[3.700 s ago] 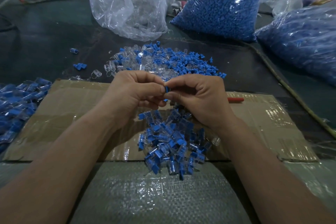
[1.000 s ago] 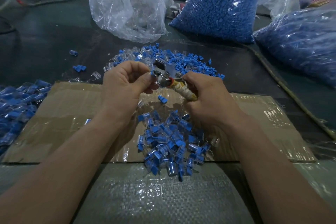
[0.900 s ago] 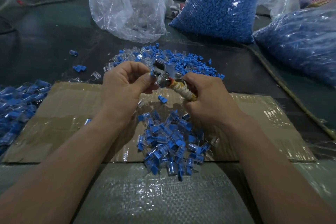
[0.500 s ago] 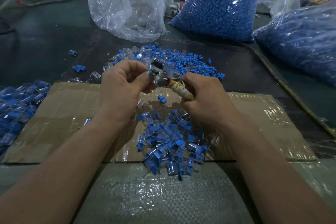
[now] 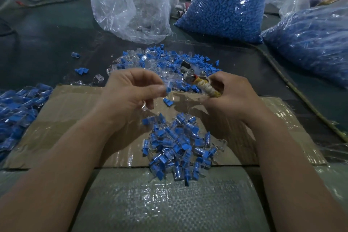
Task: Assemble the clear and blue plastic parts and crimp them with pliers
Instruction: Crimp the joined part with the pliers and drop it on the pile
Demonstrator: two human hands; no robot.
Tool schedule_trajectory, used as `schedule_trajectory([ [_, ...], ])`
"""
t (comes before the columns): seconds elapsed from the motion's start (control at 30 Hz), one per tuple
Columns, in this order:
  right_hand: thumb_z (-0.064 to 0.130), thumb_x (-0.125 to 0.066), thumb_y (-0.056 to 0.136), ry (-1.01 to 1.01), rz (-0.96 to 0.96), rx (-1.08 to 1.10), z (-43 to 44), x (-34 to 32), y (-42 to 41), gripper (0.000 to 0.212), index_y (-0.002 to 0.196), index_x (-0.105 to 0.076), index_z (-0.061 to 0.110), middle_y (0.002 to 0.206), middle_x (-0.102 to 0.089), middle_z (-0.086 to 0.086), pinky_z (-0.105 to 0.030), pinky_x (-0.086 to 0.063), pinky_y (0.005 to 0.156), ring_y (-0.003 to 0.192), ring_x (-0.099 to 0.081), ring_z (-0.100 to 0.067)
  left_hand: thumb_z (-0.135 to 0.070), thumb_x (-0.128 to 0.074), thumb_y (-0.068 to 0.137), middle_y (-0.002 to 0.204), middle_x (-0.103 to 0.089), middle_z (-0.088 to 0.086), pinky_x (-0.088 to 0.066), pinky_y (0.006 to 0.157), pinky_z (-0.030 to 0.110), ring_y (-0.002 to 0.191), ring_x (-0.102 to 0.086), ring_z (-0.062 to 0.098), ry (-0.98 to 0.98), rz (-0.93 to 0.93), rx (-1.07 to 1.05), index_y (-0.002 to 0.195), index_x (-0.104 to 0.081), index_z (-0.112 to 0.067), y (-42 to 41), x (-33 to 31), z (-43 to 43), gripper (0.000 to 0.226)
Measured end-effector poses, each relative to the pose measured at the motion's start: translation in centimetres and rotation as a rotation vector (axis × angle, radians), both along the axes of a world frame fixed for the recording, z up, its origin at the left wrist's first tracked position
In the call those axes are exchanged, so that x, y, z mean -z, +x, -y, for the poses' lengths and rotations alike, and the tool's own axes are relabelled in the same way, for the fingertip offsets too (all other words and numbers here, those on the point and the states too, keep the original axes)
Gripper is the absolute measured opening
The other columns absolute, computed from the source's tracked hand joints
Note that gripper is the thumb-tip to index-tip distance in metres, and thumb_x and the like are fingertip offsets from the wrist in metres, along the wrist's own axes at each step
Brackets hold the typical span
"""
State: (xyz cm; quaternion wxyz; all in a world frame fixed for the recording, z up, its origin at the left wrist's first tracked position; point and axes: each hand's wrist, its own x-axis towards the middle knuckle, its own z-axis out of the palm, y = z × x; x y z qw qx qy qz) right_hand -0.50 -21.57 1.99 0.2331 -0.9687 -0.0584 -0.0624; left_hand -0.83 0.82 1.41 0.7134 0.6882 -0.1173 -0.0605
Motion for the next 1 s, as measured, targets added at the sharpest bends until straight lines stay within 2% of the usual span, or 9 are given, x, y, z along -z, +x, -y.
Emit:
schedule_trajectory([
  [0.1, 0.038, -0.077, 0.068, -0.015, -0.093, -0.006, 0.5, -0.2, 0.1, 0.038, 0.093, -0.053, 0.023, 0.079, -0.050, 0.013, -0.024, -0.036, 0.060, 0.071, -0.047, -0.006, -0.020, -0.071, 0.055, 0.060, -0.065, -0.001, -0.046, 0.051, 0.017, 0.053, -0.053, 0.010, 0.095, 0.012, 0.090, 0.066, -0.069, -0.010, -0.3, 0.2, 0.3, 0.015],
  [0.2, 0.045, -0.078, 0.063, -0.032, -0.161, 0.001, 0.9, -0.2, 0.1, 0.047, 0.097, -0.054, 0.023, 0.088, -0.055, 0.008, -0.029, -0.042, 0.071, 0.082, -0.052, -0.012, -0.022, -0.073, 0.053, 0.064, -0.068, 0.002, -0.049, 0.060, 0.023, 0.064, -0.056, 0.021, 0.106, 0.008, 0.153, 0.067, -0.072, -0.011, -0.3, 0.2, 0.2, 0.018],
  [0.3, 0.050, -0.077, 0.059, -0.069, -0.234, -0.028, 0.8, -0.1, 0.1, 0.057, 0.104, -0.057, 0.022, 0.093, -0.057, 0.007, -0.029, -0.042, 0.071, 0.085, -0.052, -0.012, -0.019, -0.071, 0.056, 0.067, -0.071, 0.002, -0.050, 0.058, 0.014, 0.060, -0.063, 0.010, 0.159, 0.045, 0.289, 0.070, -0.073, -0.013, -0.4, 0.0, 0.1, 0.015],
  [0.4, 0.052, -0.078, 0.057, -0.122, -0.281, -0.038, 0.6, 0.0, 0.1, 0.071, 0.116, -0.054, 0.022, 0.096, -0.050, 0.010, -0.026, -0.036, 0.073, 0.090, -0.049, -0.011, -0.027, -0.072, 0.053, 0.072, -0.072, 0.003, -0.053, 0.063, 0.016, 0.068, -0.067, 0.011, 0.212, 0.054, 0.401, 0.070, -0.075, -0.018, -0.4, -0.2, -0.1, 0.020],
  [0.57, 0.054, -0.075, 0.058, -0.202, -0.278, -0.065, 0.4, 0.0, 0.1, 0.069, 0.114, -0.052, 0.022, 0.095, -0.044, 0.009, -0.028, -0.037, 0.077, 0.093, -0.045, -0.012, -0.027, -0.069, 0.061, 0.073, -0.070, 0.009, -0.045, 0.070, 0.040, 0.070, -0.053, 0.048, 0.118, 0.049, 0.201, 0.074, -0.072, -0.015, -0.6, 0.0, 0.1, 0.018],
  [0.67, 0.055, -0.075, 0.058, -0.210, -0.292, -0.070, 0.5, 0.1, 0.1, 0.067, 0.112, -0.051, 0.024, 0.093, -0.042, 0.011, -0.028, -0.036, 0.077, 0.093, -0.043, -0.012, -0.022, -0.068, 0.066, 0.067, -0.069, 0.002, -0.044, 0.052, 0.019, 0.049, -0.049, 0.017, 0.009, 0.037, -0.070, 0.074, -0.071, -0.016, 0.1, 0.2, -0.3, 0.010],
  [0.77, 0.055, -0.075, 0.057, -0.192, -0.297, -0.064, 0.6, 0.2, 0.2, 0.069, 0.115, -0.051, 0.024, 0.093, -0.040, 0.012, -0.027, -0.032, 0.076, 0.094, -0.041, -0.011, -0.011, -0.071, 0.072, 0.061, -0.067, -0.007, -0.042, 0.048, 0.008, 0.049, -0.054, -0.003, 0.156, 0.100, -0.289, 0.070, -0.069, -0.022, 1.1, 0.6, -0.8, 0.011],
  [0.9, 0.056, -0.075, 0.056, -0.199, -0.312, -0.055, 0.8, 0.3, 0.3, 0.080, 0.125, -0.047, 0.025, 0.101, -0.037, 0.009, -0.027, -0.029, 0.080, 0.099, -0.035, -0.010, -0.013, -0.075, 0.072, 0.075, -0.067, 0.001, -0.053, 0.059, 0.025, 0.069, -0.066, 0.013, 0.315, -0.021, -0.275, 0.070, -0.068, -0.020, 1.2, 1.2, -0.9, 0.010],
  [1.0, 0.061, -0.072, 0.053, -0.212, -0.325, -0.065, 1.0, 0.5, 0.3, 0.085, 0.125, -0.046, 0.026, 0.102, -0.036, 0.009, -0.028, -0.029, 0.082, 0.100, -0.033, -0.010, -0.027, -0.076, 0.071, 0.076, -0.063, -0.006, -0.038, 0.057, 0.017, 0.070, -0.058, 0.005, 0.721, 0.047, -0.138, 0.074, -0.063, -0.028, 1.1, 1.5, -0.7, 0.014],
])
